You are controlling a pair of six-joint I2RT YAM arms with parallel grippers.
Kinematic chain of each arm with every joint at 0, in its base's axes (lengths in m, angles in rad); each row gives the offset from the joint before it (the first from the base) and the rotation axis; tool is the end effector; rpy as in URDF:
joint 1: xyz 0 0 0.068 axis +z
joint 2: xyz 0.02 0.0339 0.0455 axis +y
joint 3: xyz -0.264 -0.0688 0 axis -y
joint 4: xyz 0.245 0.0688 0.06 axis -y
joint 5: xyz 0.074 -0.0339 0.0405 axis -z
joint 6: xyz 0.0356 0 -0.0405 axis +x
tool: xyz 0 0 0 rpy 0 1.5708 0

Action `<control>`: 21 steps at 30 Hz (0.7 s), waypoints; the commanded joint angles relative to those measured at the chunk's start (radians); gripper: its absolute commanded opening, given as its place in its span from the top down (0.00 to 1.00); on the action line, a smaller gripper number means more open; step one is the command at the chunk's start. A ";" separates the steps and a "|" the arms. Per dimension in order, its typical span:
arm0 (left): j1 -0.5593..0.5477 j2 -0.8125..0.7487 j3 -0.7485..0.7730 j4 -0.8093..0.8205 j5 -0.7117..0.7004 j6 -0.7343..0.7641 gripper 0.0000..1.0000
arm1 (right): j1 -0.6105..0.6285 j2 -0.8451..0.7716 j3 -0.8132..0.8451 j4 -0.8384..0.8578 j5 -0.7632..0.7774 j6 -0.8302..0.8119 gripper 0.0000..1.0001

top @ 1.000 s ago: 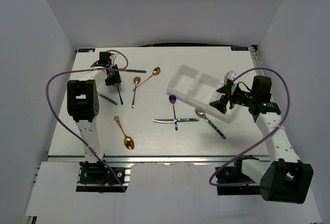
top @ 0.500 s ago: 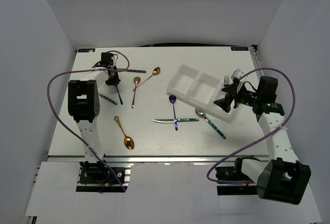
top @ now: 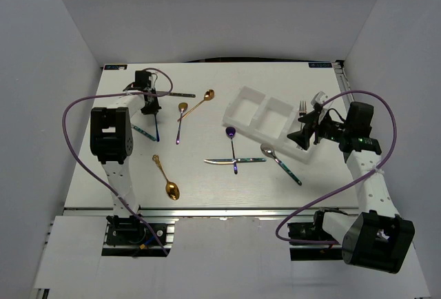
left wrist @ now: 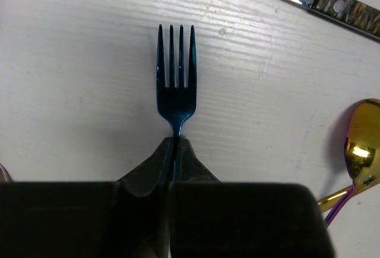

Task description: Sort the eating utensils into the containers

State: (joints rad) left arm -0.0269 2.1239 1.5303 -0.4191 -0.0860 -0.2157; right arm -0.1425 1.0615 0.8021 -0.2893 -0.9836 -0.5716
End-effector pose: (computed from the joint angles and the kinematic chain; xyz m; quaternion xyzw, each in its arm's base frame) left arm 0.4532 -0.0091 0.1580 -0.1023 0.9550 0.0077 0.2782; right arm 0.2254 -0.0024 0.2903 -0.3894 0.7021 0.2352 0.5479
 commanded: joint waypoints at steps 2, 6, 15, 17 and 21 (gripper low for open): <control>-0.002 -0.088 -0.025 -0.092 0.072 -0.024 1.00 | -0.015 -0.017 0.005 0.022 -0.026 0.015 0.17; -0.001 -0.137 -0.025 -0.084 0.132 -0.047 1.00 | -0.026 -0.017 0.002 0.027 -0.029 0.021 0.17; -0.001 -0.254 -0.048 -0.049 0.230 -0.077 1.00 | -0.048 -0.014 -0.003 0.035 -0.029 0.032 0.17; -0.001 -0.297 -0.071 -0.029 0.287 -0.091 1.00 | -0.052 -0.014 -0.004 0.036 -0.024 0.032 0.16; -0.042 -0.366 -0.128 0.070 0.507 -0.144 1.00 | -0.060 -0.017 -0.004 0.042 -0.021 0.036 0.16</control>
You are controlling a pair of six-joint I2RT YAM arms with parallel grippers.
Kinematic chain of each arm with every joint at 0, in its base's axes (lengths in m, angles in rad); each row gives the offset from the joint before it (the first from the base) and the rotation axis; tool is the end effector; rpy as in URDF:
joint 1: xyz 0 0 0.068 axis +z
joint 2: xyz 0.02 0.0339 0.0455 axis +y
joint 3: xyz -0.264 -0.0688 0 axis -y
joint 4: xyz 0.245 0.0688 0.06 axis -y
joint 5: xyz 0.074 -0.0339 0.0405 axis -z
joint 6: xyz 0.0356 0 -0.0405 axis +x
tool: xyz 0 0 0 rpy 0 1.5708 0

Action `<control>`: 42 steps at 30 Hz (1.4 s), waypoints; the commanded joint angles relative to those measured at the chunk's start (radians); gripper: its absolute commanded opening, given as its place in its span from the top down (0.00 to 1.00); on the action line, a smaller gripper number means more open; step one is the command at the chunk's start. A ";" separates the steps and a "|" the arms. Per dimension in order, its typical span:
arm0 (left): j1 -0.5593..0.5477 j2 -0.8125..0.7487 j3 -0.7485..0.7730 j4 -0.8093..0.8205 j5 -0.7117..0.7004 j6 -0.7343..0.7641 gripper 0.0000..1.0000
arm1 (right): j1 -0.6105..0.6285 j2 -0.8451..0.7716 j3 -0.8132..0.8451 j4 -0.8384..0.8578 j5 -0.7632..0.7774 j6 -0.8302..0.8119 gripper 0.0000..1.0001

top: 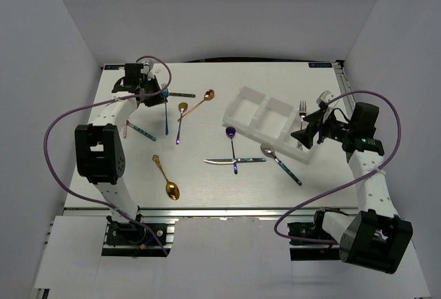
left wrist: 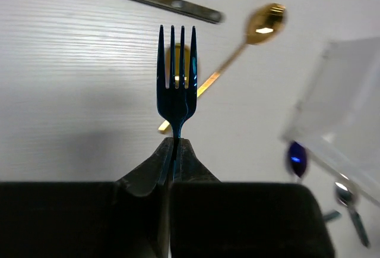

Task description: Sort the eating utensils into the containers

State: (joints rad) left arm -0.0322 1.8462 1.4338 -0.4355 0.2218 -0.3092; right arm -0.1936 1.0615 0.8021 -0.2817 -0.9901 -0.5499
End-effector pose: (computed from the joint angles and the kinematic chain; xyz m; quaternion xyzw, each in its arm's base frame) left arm 0.4118 -0.0211 0.2428 -0.0896 0.9261 -0.1617 0.3288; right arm 0.2252 -0.0138 0.2910 -0.3659 0.7123 0.2279 0.5539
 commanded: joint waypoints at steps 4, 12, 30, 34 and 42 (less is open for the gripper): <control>-0.136 -0.134 -0.082 0.211 0.335 -0.122 1.00 | -0.035 -0.035 -0.010 0.049 -0.022 0.021 0.16; -0.397 -0.092 -0.093 0.618 0.407 -0.329 1.00 | -0.135 -0.078 -0.020 0.108 -0.042 0.097 0.17; -0.751 0.545 0.712 0.670 0.251 -0.389 1.00 | -0.283 -0.140 -0.064 0.220 -0.068 0.222 0.18; -0.784 0.637 0.815 0.704 0.174 -0.390 1.00 | -0.287 -0.136 -0.069 0.226 -0.074 0.226 0.17; -0.838 0.715 0.784 0.934 0.002 -0.321 1.00 | -0.293 -0.130 -0.078 0.243 -0.082 0.242 0.17</control>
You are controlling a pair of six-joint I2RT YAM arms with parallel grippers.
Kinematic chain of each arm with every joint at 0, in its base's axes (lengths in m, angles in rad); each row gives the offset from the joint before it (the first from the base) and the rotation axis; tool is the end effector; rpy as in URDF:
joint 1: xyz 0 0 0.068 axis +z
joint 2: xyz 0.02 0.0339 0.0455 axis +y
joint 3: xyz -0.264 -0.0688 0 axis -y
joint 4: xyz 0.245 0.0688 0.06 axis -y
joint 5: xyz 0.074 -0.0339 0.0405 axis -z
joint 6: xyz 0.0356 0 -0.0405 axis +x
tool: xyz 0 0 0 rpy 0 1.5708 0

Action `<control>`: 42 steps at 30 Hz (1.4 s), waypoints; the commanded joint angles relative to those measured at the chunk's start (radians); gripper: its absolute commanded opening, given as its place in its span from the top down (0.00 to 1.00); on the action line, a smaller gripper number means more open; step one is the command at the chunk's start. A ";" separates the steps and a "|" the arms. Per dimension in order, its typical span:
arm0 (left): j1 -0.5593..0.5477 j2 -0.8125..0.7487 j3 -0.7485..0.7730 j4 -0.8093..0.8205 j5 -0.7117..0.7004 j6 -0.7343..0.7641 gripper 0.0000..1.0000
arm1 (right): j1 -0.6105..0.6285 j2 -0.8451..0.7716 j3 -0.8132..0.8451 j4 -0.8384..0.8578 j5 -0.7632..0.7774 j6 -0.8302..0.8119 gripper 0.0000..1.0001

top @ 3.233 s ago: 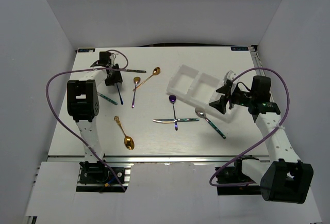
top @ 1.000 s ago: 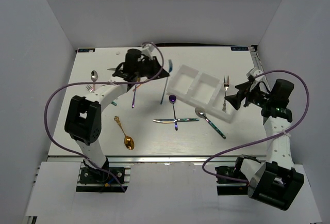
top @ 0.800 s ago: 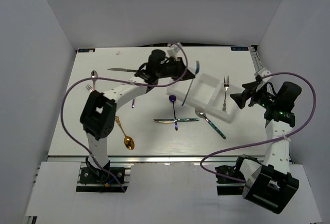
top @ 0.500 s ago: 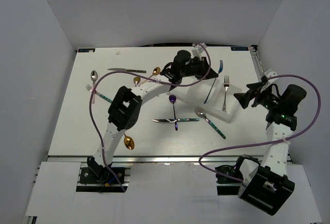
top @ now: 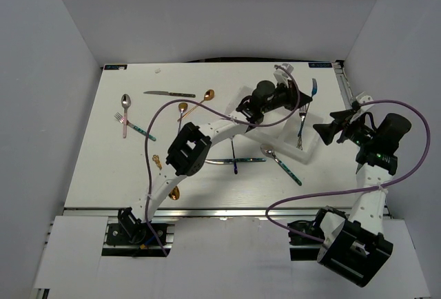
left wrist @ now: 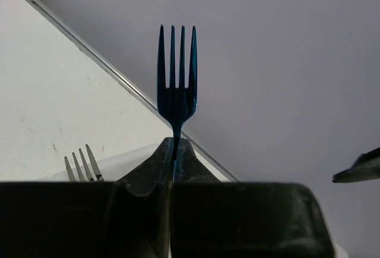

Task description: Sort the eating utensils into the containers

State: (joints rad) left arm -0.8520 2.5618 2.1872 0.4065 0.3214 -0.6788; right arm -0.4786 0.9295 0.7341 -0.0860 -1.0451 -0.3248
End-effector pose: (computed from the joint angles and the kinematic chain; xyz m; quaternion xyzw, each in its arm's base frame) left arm 0.3857 -0.4579 0.2278 0.1739 0.6743 -0.5715 0.4342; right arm 0.1938 -0.0658 0.3108 -0.2458 0.7136 0.1636 0.6353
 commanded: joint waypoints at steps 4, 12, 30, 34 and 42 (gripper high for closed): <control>-0.032 0.040 0.052 0.117 -0.162 0.110 1.00 | -0.008 0.015 -0.010 0.048 -0.036 0.018 0.18; -0.055 0.069 0.042 0.129 -0.209 0.186 1.00 | -0.008 0.025 -0.013 0.049 -0.041 0.018 0.17; -0.070 -0.026 -0.138 0.147 -0.202 0.170 0.70 | -0.008 0.028 -0.018 0.052 -0.043 0.018 0.17; -0.074 -0.057 -0.149 0.147 -0.196 0.171 0.48 | -0.009 0.026 -0.019 0.051 -0.041 0.018 0.17; -0.076 -0.175 -0.214 0.146 -0.203 0.238 0.34 | -0.011 0.031 -0.022 0.048 -0.043 0.015 0.17</control>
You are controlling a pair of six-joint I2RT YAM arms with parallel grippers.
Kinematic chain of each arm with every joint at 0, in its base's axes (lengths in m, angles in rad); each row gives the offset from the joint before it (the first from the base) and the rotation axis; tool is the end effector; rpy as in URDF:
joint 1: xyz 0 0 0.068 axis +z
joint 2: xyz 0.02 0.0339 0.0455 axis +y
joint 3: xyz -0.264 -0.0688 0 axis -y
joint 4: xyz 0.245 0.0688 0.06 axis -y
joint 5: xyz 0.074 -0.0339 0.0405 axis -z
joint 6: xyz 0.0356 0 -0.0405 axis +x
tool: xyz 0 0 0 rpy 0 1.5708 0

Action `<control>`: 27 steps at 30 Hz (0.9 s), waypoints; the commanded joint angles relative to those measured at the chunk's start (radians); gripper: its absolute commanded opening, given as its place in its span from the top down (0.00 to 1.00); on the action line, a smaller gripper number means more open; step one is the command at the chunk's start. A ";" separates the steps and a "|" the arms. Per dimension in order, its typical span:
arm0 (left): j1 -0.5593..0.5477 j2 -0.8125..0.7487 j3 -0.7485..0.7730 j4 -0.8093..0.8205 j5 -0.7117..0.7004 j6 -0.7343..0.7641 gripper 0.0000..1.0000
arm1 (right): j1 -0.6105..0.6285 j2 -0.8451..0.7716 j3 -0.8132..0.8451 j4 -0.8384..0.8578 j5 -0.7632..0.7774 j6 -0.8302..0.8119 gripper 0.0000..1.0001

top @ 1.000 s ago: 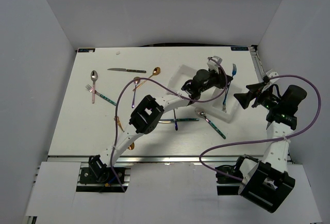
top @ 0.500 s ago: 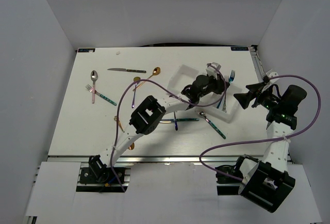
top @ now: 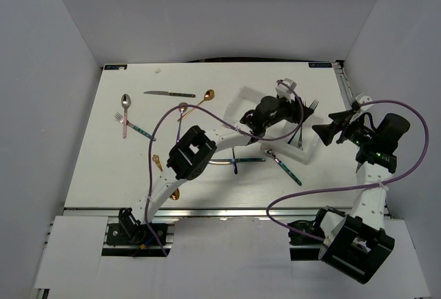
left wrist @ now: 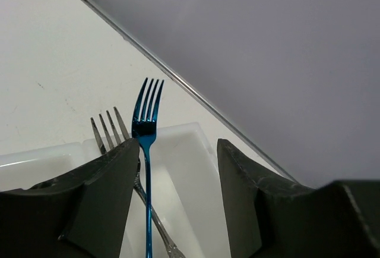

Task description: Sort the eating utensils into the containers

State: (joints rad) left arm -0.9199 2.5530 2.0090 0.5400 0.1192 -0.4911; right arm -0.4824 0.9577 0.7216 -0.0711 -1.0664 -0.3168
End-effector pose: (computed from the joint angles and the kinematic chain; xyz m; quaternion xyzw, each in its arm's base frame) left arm 0.3539 -0.4716 0.1842 0.1916 0.6821 -0.4889 0.5089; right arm 0.1981 -0.0685 0.3029 -0.2417 0.7174 0.1800 0.6281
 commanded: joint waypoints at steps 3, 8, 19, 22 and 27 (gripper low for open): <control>-0.007 -0.269 -0.097 0.005 -0.013 0.098 0.32 | -0.005 0.010 -0.004 0.016 -0.036 0.002 0.17; 0.058 -0.518 -0.315 -0.191 0.014 0.155 0.30 | -0.005 0.047 0.027 -0.059 -0.093 -0.030 0.12; 0.613 -1.037 -0.972 -0.534 0.233 -0.018 0.27 | 0.031 0.053 0.044 -0.111 -0.116 -0.073 0.11; 0.787 -1.146 -1.068 -0.646 0.249 0.013 0.25 | 0.079 0.085 0.061 -0.143 -0.081 -0.088 0.11; 1.061 -1.182 -1.150 -0.758 0.182 -0.026 0.27 | 0.178 0.127 0.093 -0.194 0.022 -0.137 0.11</control>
State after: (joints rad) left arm 0.0448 1.4147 0.8658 -0.1192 0.3195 -0.4988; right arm -0.3504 1.0733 0.7639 -0.2207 -1.0958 -0.4099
